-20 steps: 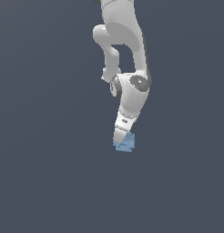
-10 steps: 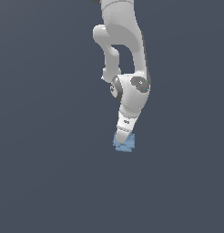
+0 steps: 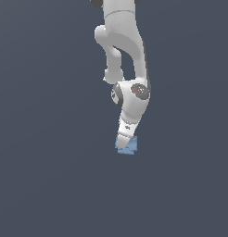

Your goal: Pick up the object and move it to a goal position.

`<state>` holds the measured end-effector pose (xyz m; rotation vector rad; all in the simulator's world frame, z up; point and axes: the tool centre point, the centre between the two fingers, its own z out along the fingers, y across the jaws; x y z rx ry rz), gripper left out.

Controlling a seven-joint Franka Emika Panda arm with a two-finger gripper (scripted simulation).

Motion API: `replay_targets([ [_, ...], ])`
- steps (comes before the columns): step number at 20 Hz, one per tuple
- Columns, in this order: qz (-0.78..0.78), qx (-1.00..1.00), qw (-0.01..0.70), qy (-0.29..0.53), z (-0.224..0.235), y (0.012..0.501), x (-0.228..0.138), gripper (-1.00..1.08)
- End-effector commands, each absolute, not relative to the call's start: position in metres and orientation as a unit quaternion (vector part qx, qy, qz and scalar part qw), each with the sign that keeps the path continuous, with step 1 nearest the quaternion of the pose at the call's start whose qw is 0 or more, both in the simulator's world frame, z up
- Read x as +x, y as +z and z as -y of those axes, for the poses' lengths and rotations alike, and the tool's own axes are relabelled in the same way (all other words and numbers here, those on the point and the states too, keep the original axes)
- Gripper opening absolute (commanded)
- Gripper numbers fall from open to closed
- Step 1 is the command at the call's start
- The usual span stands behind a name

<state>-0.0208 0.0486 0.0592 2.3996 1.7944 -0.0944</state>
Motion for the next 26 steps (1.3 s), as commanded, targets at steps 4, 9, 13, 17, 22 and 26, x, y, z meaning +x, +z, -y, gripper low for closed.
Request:
replay_targets([
  [4, -0.597, 0.798, 0.072, -0.031, -0.048, 0.054, -0.021, -1.0],
  [9, -0.597, 0.798, 0.072, -0.031, -0.048, 0.054, -0.021, -1.0],
  [13, -0.597, 0.798, 0.072, -0.031, -0.048, 0.055, -0.02, -1.0],
  [17, -0.597, 0.798, 0.072, -0.031, -0.055, 0.057, -0.019, -1.0],
  [22, -0.597, 0.798, 0.072, -0.031, -0.082, 0.066, -0.012, -1.0],
  [26, -0.597, 0.798, 0.072, -0.031, -0.115, 0.077, -0.004, -1.0],
])
